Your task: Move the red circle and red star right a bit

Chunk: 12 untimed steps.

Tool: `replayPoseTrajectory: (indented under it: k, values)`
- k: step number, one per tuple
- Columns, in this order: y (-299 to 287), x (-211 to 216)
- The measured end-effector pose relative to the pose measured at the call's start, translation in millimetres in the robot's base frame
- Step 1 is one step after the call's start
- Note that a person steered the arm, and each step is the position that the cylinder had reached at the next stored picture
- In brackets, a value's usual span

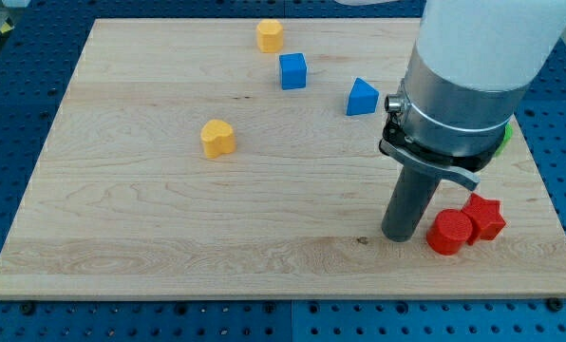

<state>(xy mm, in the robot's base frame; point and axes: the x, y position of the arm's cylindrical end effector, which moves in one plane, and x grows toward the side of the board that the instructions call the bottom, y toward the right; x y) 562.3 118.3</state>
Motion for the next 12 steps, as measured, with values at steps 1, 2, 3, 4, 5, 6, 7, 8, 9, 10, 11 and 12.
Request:
replayPoseTrajectory:
  k: [1, 2, 3, 4, 5, 6, 7, 8, 9, 10, 11, 12]
  values:
    - [23, 0]
    - [50, 0]
    - [55, 0]
    - [55, 0]
    - [42, 0]
    - [4, 19]
    - [9, 33]
    - [30, 31]
    - [50, 27]
    - [62, 27]
    - [39, 25]
    - [-32, -3]
